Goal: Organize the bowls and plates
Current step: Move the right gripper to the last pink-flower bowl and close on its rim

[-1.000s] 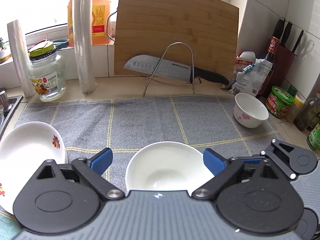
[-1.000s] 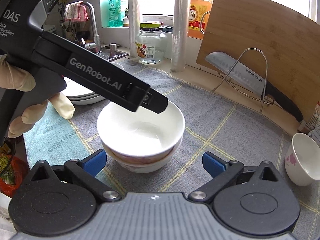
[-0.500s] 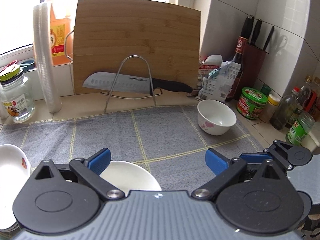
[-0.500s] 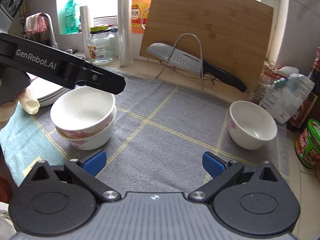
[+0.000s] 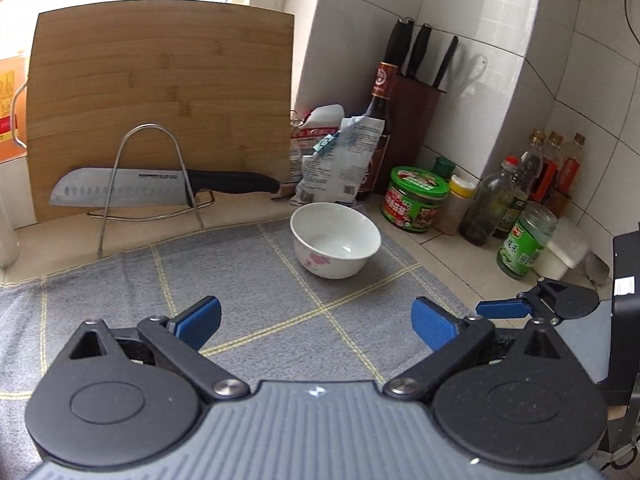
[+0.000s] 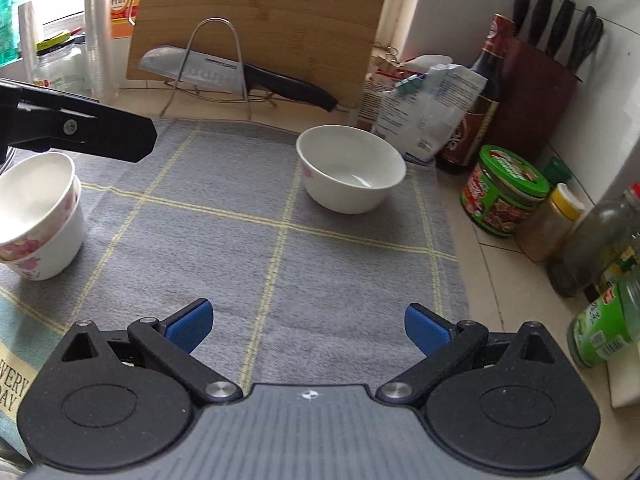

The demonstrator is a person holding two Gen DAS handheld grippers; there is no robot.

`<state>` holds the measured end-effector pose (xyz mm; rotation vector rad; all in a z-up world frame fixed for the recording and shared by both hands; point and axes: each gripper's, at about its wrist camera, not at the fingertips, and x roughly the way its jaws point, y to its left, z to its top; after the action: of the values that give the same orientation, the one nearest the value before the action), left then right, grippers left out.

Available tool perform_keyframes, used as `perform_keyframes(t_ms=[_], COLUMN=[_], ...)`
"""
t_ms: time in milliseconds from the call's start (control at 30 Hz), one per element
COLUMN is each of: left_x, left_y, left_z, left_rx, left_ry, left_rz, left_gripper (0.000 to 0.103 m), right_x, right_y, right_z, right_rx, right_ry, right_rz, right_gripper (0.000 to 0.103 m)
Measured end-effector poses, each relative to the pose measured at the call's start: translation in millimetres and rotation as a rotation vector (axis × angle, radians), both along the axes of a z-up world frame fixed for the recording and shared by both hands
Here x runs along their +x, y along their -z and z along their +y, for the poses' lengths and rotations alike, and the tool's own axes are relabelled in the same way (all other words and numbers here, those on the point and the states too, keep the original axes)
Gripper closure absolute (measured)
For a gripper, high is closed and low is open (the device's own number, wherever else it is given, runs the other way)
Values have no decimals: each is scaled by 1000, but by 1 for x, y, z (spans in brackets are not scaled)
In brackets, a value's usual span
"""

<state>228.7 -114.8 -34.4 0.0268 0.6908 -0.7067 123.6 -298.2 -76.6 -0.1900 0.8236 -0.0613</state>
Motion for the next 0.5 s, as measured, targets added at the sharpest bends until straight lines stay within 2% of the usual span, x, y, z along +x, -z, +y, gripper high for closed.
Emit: perform_keyframes(t_ms=[200, 367, 500], left_x=[-9, -8, -1], left_y=[8, 21, 37], left_z=[-27, -53, -73], left_rx=[24, 37, 81], left_ry=[-17, -85, -120], left_rz=[-44, -38, -28], left_gripper=[2, 2, 2], right_x=[8, 27, 44], right_y=[1, 1, 0], right_z=[-39, -71, -94], right_rx=[-1, -2, -5], right_ry=[45, -3, -26], right_rz=[-7, -22, -42], right_gripper=[0, 0, 0])
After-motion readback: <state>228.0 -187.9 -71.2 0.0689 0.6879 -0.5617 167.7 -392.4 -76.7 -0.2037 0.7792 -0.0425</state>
